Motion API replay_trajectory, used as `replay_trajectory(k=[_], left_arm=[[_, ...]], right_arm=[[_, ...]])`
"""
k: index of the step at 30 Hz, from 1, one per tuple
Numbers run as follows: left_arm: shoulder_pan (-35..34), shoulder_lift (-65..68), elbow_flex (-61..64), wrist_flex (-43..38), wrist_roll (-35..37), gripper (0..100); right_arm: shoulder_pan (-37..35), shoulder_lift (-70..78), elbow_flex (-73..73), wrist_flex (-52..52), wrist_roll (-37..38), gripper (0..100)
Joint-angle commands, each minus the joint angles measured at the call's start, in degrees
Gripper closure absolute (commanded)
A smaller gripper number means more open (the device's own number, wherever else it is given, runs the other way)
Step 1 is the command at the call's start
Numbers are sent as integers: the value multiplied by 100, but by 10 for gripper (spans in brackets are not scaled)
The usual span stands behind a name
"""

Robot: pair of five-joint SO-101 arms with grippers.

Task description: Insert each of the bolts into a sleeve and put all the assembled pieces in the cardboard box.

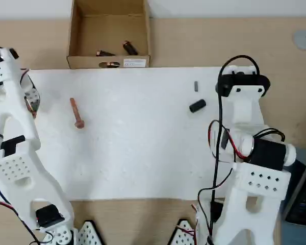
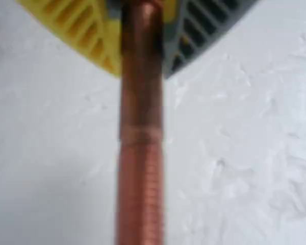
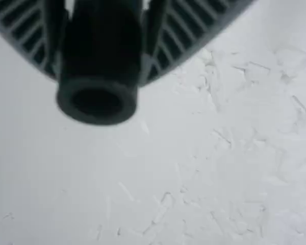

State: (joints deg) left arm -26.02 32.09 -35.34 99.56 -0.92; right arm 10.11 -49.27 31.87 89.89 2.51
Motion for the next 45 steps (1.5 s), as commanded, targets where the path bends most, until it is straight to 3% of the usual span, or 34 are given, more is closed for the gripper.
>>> replay_trajectory(k=[1,9,16,27,40,45], left_arm=[[-26,-119,-378,88,466,995],[-132,-119,-290,88,1582,998],[-255,-75,-229,88,4413,997],[-229,-75,273,88,7684,996],[-229,-75,281,88,7912,991],[-132,-75,299,79,7912,859]], right_arm=[[48,-110,-40,-97,9,988],[57,-101,-48,-79,0,989],[57,-101,-48,-79,0,989],[66,-101,-48,-79,-9,989],[66,-101,-57,44,-26,989],[66,-101,-57,44,-26,989]])
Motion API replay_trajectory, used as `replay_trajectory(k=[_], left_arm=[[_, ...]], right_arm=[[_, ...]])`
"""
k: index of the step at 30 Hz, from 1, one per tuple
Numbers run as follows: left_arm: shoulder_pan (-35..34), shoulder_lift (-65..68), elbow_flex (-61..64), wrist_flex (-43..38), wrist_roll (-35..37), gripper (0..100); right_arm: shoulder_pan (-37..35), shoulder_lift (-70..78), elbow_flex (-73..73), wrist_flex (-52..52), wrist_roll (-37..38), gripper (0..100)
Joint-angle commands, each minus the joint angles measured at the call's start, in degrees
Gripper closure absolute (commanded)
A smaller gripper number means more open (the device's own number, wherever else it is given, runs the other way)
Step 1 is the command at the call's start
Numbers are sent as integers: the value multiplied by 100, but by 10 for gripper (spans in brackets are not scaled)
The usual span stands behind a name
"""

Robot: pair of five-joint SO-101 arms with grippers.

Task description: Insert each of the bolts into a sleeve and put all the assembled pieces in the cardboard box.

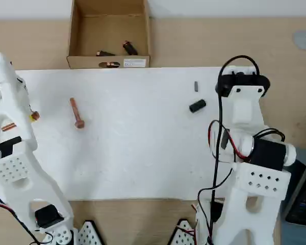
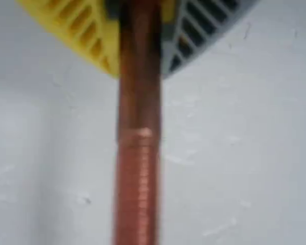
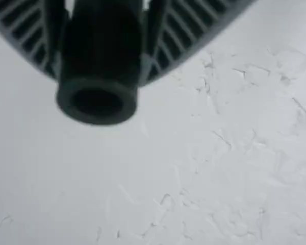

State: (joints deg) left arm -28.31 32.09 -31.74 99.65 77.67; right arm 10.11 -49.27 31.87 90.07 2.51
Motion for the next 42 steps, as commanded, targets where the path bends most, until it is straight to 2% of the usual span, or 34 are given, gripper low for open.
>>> replay_trajectory(k=[1,5,9,12,16,18,22,28,35,42], left_arm=[[132,-75,-53,70,53,823],[246,-92,-79,70,53,722],[229,-119,-246,79,-273,696],[185,-119,-510,79,-1081,696],[193,-479,-923,88,-2673,696],[193,-769,-1073,88,-3218,696],[237,-1244,-1046,88,-4431,696],[149,-1455,-404,88,-5679,697],[97,-1895,624,88,-5899,697],[97,-2255,844,88,-5864,709]], right_arm=[[66,-101,-57,26,-26,989],[66,-101,-57,26,-26,989],[66,-101,-57,26,-26,989],[66,-101,-57,18,-26,989],[66,-101,-57,18,-26,989],[75,-101,-57,18,-26,989],[374,-101,-48,0,-9,989],[822,-110,-48,18,0,989],[927,-110,-48,18,0,989],[910,-110,-48,18,0,989]])
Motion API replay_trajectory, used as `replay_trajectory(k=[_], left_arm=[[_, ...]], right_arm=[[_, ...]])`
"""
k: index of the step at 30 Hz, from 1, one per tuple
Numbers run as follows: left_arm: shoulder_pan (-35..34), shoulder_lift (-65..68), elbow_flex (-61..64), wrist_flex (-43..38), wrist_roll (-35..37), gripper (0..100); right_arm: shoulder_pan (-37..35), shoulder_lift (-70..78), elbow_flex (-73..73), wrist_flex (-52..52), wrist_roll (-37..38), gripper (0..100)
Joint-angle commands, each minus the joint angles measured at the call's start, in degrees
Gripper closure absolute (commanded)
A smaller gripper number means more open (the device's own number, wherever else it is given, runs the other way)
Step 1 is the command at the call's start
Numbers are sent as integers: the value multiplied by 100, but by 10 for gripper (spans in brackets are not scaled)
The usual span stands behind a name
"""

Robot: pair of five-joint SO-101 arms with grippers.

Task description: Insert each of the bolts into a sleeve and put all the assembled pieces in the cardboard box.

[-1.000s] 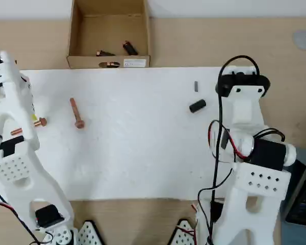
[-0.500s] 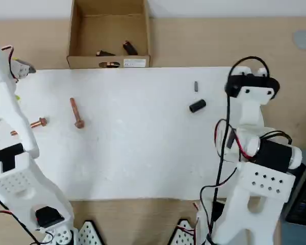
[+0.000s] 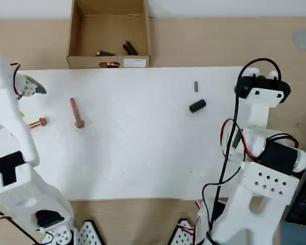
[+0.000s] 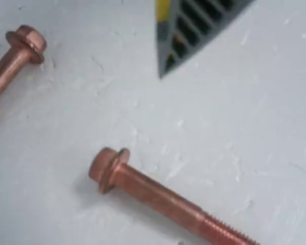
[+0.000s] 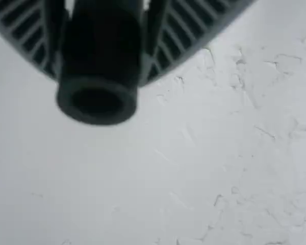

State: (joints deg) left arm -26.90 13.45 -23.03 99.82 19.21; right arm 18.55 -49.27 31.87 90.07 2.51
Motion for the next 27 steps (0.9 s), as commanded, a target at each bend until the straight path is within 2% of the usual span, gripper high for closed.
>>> replay_trajectory(k=[1,6,8,12,17,20,27], left_arm=[[-44,-444,-26,70,-18,728],[-26,-541,-26,70,-70,853],[-44,-532,-18,70,-396,890],[-211,-497,-70,62,-1899,912],[-299,-497,-18,53,-4352,910],[-273,-488,-26,53,-5134,911],[-185,-119,26,35,-7499,911]], right_arm=[[57,-110,-48,18,0,989],[48,-110,-48,18,0,989],[48,-110,-48,18,0,989],[48,-110,-48,26,0,989],[40,-101,-22,26,0,989],[40,-101,-22,26,0,989],[40,-92,-22,26,0,989]])
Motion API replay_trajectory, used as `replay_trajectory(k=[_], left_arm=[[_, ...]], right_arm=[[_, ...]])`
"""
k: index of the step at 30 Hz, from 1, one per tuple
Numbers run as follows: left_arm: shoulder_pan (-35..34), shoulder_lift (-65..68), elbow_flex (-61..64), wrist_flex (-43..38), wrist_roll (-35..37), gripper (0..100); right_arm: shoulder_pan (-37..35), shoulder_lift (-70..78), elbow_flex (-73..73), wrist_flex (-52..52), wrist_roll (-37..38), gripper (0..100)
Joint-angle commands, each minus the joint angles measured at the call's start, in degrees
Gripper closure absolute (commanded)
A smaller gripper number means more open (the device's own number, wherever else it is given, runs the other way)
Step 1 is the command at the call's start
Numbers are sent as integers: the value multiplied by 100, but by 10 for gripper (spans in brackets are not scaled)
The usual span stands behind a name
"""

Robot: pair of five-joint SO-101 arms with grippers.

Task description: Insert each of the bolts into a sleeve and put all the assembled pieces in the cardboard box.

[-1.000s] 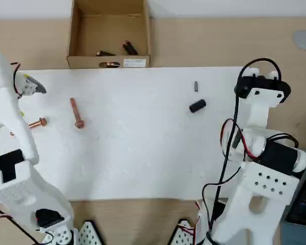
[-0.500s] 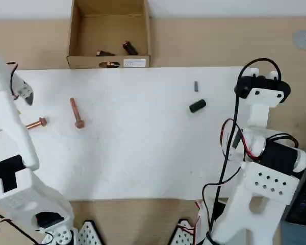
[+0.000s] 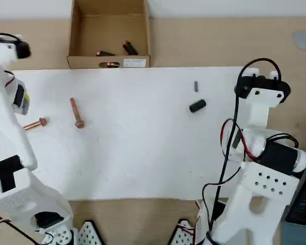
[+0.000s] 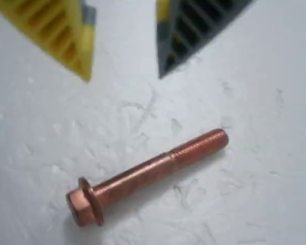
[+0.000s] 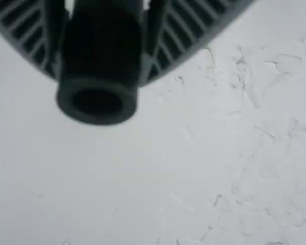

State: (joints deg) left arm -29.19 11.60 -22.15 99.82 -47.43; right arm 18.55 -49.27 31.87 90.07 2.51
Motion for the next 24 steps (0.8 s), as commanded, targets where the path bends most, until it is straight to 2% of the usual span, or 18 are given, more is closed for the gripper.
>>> replay_trajectory(k=[1,4,8,12,17,24], left_arm=[[35,198,-70,-35,-1090,909],[18,611,-105,-316,-1670,908],[26,1138,-369,-633,-1969,907],[44,1604,-774,-624,-2365,897],[53,2105,-1196,-615,-2558,805],[88,2325,-1187,-519,-2840,804]], right_arm=[[40,-92,-22,26,0,989],[40,-92,-22,26,0,989],[40,-92,-22,26,0,989],[40,-75,-22,26,0,989],[40,-75,-22,26,0,989],[40,-75,-22,26,0,989]])
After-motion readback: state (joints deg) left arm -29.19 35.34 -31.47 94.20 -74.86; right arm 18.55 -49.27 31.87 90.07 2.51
